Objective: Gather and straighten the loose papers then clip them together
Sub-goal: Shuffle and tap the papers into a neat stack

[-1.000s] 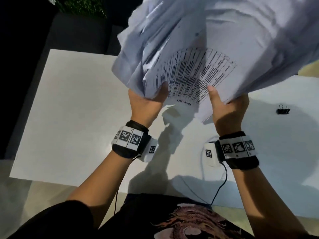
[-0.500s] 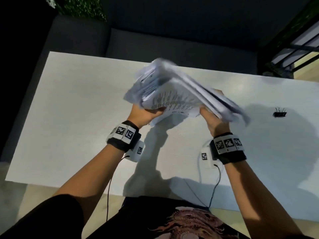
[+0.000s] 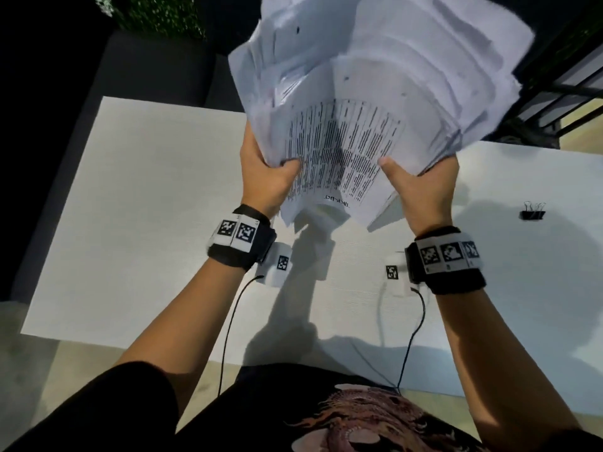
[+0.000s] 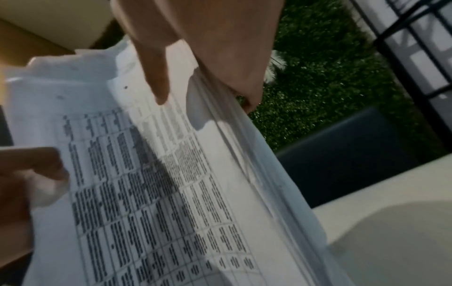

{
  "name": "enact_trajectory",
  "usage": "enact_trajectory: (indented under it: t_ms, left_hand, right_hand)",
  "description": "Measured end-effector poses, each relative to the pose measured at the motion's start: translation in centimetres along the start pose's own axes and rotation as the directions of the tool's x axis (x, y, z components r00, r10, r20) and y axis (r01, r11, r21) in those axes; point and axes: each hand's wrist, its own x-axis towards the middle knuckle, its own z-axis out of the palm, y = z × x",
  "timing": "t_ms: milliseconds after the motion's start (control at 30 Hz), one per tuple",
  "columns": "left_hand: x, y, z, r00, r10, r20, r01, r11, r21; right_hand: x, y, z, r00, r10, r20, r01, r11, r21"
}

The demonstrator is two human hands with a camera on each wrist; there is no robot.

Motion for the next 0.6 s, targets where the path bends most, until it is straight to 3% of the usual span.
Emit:
enact_trajectory:
  t_ms: [133, 400, 500, 600]
  left_hand:
    - [-0.2, -1.8, -1.4, 0.978, -0.165, 0.131, 0.155, 0.985, 0.079]
    - [-1.1, -3.3, -2.9, 0.925, -0.324, 0.198, 0.306, 0.945, 0.117]
    - [-1.3, -2.5, -1.8, 0.969, -0.223, 0.109, 0.216, 0.974, 0.072]
    - [-1.2, -2.1, -2.7, 0.969, -0.193, 0.155, 0.184, 0.981, 0.066]
  right_hand:
    - [-1.0, 1.7, -0.2, 0.999, 0.034, 0.039, -0.037, 0.997, 0.067]
    - [-1.1, 3.4, -0.8, 0.961, 0.111, 0.253, -0.121, 0.992, 0.021]
    - [-0.9, 2.6, -0.2, 0.979, 0.142, 0.148, -0.152, 0.987, 0.054]
    - [-0.4, 2.9, -1.2, 0.972, 0.167, 0.165, -0.174, 0.984, 0.03]
